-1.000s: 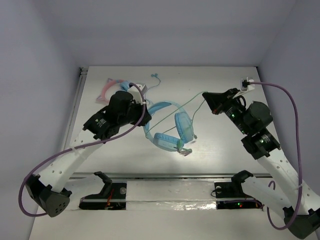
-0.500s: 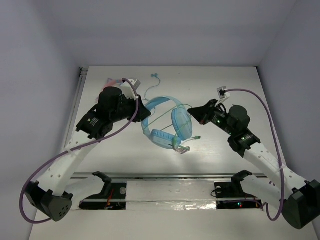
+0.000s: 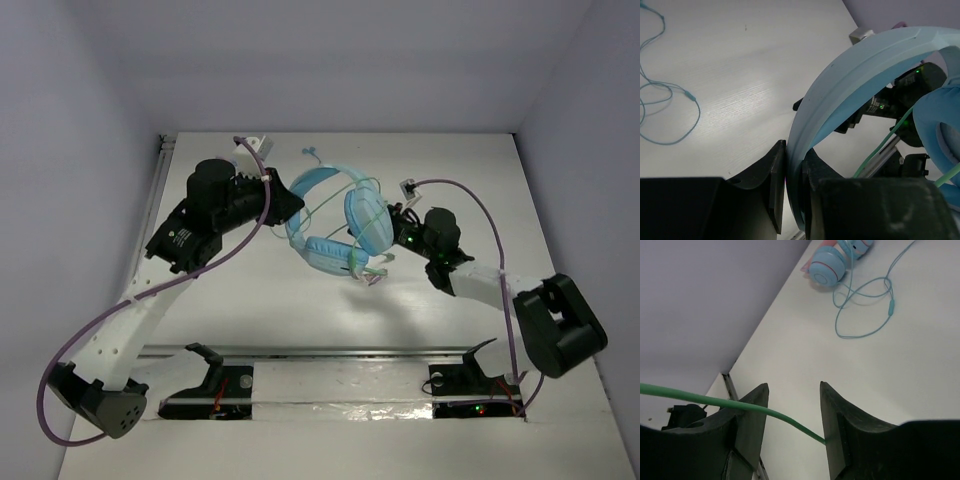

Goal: Wrap the headphones

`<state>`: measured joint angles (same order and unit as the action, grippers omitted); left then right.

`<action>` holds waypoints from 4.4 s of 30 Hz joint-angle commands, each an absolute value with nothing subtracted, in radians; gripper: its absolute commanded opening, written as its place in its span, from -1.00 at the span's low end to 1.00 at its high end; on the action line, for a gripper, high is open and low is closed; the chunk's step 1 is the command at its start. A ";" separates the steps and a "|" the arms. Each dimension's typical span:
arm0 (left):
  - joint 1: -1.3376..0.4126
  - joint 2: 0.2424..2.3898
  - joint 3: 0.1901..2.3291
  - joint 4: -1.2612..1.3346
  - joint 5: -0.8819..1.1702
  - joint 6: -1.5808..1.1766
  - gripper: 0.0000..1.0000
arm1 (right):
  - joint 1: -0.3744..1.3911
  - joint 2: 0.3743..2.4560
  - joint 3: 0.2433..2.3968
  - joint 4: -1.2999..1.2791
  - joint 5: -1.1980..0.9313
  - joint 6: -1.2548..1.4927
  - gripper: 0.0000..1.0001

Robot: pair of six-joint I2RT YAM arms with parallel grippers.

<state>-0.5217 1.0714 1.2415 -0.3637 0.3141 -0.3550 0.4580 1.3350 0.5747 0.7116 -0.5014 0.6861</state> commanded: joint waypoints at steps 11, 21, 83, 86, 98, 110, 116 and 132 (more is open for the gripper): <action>-0.511 1.088 1.368 -0.275 0.305 -0.410 -1.00 | 0.453 1.534 0.502 1.063 -0.477 0.758 0.01; -0.511 1.108 1.379 -0.244 0.313 -0.420 -1.00 | 0.462 1.581 0.453 1.049 -0.344 0.773 -0.01; -0.670 1.151 0.700 0.321 -0.476 -0.776 -1.00 | 1.167 1.351 0.678 0.930 0.261 0.937 -1.00; -0.690 1.106 0.640 0.321 -0.465 -0.795 -1.00 | 1.167 1.330 0.663 0.916 0.417 0.965 -1.00; -0.690 1.081 0.509 0.428 -0.342 -0.876 -1.00 | 1.167 1.295 0.583 1.022 0.686 1.071 -1.00; -0.690 1.118 0.480 0.483 -0.279 -0.907 -1.00 | 1.167 1.272 0.529 1.045 0.841 1.161 -1.00; -0.690 1.129 0.472 0.505 -0.262 -0.925 -1.00 | 1.167 1.275 0.508 1.055 0.880 1.189 -1.00; -0.762 1.189 0.586 0.282 -0.503 -0.888 -1.00 | 1.112 1.361 0.600 0.917 0.994 1.385 -1.00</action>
<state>-0.7513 1.1942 0.5320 0.2935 -0.4419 -0.8967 1.1446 1.3556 0.5343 0.8997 0.8436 1.3334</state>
